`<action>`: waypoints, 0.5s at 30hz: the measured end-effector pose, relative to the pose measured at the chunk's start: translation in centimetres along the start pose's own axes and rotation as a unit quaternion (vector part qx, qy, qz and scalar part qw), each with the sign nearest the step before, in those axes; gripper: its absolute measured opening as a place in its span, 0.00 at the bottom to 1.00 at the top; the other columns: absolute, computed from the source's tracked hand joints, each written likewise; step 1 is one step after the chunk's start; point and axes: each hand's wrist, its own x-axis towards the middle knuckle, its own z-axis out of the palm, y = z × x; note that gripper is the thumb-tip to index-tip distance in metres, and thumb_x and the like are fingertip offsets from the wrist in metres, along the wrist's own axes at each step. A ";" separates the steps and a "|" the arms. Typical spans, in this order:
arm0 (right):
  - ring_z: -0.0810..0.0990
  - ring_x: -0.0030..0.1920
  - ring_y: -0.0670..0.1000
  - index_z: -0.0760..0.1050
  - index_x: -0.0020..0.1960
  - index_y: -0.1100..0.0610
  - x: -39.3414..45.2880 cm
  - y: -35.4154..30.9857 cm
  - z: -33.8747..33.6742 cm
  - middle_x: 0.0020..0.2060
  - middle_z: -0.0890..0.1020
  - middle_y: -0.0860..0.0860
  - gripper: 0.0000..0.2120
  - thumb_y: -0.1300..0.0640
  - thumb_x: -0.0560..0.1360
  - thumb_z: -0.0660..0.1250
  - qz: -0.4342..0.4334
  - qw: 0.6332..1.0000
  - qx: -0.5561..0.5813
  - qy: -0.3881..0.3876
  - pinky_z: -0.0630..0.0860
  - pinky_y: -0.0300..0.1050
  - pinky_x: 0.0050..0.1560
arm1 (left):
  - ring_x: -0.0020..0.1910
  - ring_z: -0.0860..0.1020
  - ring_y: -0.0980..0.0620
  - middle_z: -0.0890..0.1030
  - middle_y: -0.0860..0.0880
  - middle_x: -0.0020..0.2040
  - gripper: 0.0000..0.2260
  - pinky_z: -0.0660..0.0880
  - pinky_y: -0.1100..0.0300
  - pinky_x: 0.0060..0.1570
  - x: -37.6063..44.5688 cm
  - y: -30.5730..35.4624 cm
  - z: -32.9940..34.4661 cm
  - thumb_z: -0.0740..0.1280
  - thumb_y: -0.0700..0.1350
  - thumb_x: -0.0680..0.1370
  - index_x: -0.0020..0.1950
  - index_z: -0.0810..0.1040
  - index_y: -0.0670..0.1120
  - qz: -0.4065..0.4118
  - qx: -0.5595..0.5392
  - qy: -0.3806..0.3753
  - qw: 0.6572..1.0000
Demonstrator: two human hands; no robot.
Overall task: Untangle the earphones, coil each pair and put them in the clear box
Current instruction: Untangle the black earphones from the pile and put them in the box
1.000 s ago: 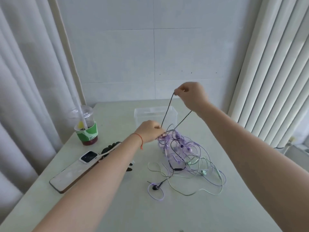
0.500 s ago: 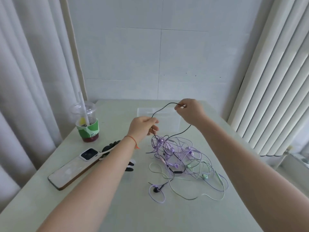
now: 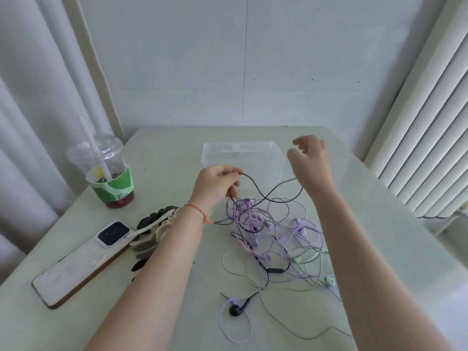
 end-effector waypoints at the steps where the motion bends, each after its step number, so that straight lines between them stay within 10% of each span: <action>1: 0.73 0.56 0.48 0.74 0.56 0.51 -0.4 -0.3 0.2 0.54 0.73 0.47 0.14 0.57 0.70 0.62 -0.047 0.999 -0.007 0.004 0.69 0.45 0.58 | 0.25 0.75 0.51 0.78 0.48 0.33 0.08 0.75 0.59 0.33 0.0 0.3 0.0 0.65 0.34 0.77 0.46 0.82 0.44 0.010 0.010 0.001 1.000; 7: 0.82 0.47 0.45 0.79 0.50 0.52 -2.3 -1.0 2.5 0.44 0.84 0.46 0.11 0.65 0.73 0.65 -0.141 0.962 -0.037 -0.229 0.78 0.40 0.50 | 0.25 0.76 0.53 0.80 0.48 0.33 0.07 0.74 0.63 0.32 -0.5 0.9 0.7 0.67 0.34 0.77 0.48 0.83 0.44 0.050 0.027 -0.026 0.998; 15: 0.77 0.25 0.51 0.78 0.43 0.54 -2.2 -1.8 1.7 0.27 0.79 0.50 0.05 0.60 0.76 0.67 -0.092 0.987 0.059 -0.116 0.75 0.49 0.33 | 0.32 0.80 0.48 0.82 0.47 0.33 0.06 0.78 0.55 0.43 -0.5 0.4 -0.2 0.68 0.33 0.76 0.45 0.78 0.43 0.038 0.063 -0.084 0.994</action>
